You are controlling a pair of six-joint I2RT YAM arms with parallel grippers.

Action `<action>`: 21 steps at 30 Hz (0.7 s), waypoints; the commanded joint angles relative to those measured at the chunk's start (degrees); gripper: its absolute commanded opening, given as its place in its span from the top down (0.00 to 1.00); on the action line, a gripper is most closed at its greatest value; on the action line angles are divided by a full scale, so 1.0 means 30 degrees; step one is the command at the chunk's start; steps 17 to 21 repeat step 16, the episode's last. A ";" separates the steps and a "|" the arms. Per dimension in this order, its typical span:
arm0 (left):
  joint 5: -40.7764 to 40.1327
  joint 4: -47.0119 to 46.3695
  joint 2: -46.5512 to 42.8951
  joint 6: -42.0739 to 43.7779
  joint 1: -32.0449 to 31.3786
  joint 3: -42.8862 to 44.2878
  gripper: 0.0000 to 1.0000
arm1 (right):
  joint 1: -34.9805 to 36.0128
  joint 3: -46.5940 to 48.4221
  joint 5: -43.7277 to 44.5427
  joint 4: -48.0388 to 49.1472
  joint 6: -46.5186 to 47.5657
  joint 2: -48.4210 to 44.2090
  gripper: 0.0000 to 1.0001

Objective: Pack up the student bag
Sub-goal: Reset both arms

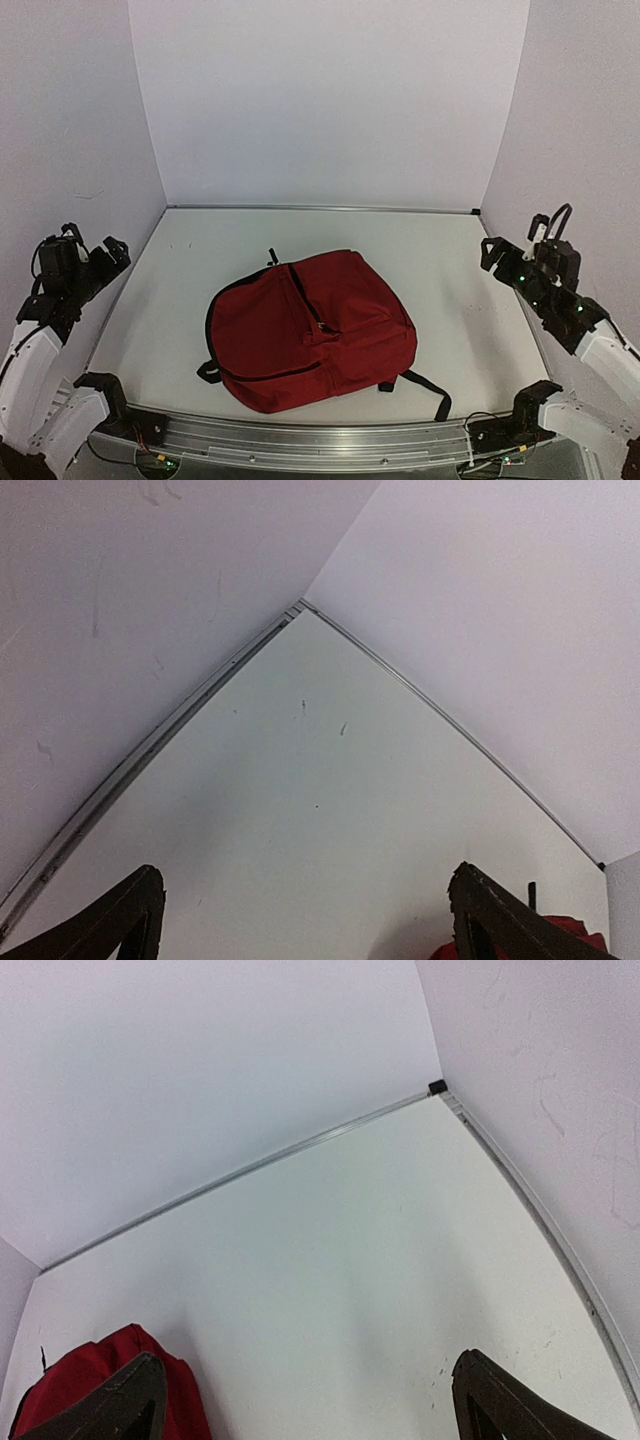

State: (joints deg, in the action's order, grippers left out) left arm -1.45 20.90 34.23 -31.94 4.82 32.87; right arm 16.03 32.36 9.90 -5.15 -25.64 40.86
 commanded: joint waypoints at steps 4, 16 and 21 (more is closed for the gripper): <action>-0.3077 -0.0271 -0.1594 0.0484 0.0011 -0.2137 0.00 | 0.0008 -0.4050 0.3106 0.5529 0.1161 -0.4223 0.02; -0.2139 -0.0984 -0.1737 0.1335 -0.0003 -0.2663 0.00 | 0.0006 -0.4512 0.3333 0.5714 0.0882 -0.3629 0.02; -0.2139 -0.0984 -0.1737 0.1335 -0.0003 -0.2663 0.00 | 0.0006 -0.4512 0.3333 0.5714 0.0882 -0.3629 0.02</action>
